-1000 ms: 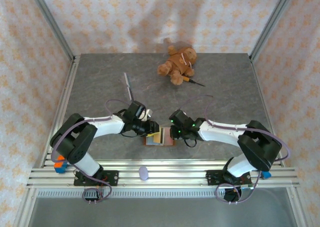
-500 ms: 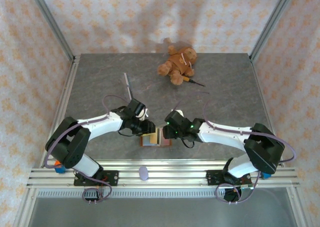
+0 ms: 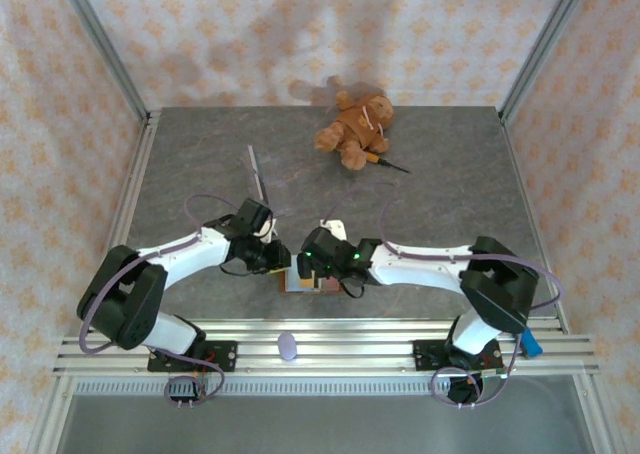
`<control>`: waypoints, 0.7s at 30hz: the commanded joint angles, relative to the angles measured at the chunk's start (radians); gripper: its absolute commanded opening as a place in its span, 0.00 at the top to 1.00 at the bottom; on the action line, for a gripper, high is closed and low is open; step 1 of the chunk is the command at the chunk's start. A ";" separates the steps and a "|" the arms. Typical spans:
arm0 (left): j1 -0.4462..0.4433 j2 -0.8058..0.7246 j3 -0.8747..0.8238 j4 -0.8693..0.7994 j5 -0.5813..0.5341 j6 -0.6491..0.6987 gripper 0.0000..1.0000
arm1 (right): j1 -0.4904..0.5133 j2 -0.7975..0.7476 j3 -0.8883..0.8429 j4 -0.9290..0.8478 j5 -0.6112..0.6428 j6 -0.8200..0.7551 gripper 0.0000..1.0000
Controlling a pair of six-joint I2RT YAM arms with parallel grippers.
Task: Put the credit cards into the card holder
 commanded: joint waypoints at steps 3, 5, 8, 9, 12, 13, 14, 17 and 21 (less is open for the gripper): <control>-0.002 0.030 -0.021 0.055 0.022 0.026 0.77 | 0.040 0.064 0.053 -0.001 0.116 0.016 0.01; -0.002 0.046 -0.025 0.063 0.017 0.030 0.78 | 0.039 0.087 0.062 0.000 0.124 0.012 0.01; -0.002 0.066 -0.041 0.089 0.013 0.028 0.79 | 0.050 0.122 0.074 -0.020 0.142 0.013 0.01; -0.001 0.071 -0.044 0.091 0.007 0.026 0.79 | 0.060 0.127 0.078 -0.033 0.168 0.021 0.01; -0.001 0.085 -0.052 0.088 0.000 0.030 0.80 | 0.078 0.130 0.084 -0.080 0.228 0.034 0.01; -0.001 0.089 -0.056 0.089 -0.001 0.027 0.80 | 0.079 0.128 0.080 -0.088 0.232 0.036 0.01; -0.002 0.092 -0.062 0.094 -0.003 0.024 0.80 | 0.078 0.128 0.073 -0.095 0.233 0.040 0.00; 0.001 0.100 -0.070 0.094 -0.013 0.017 0.81 | 0.079 0.130 0.059 -0.120 0.238 0.048 0.04; 0.000 0.113 -0.076 0.089 -0.019 0.011 0.81 | 0.078 0.093 0.030 -0.181 0.297 0.077 0.04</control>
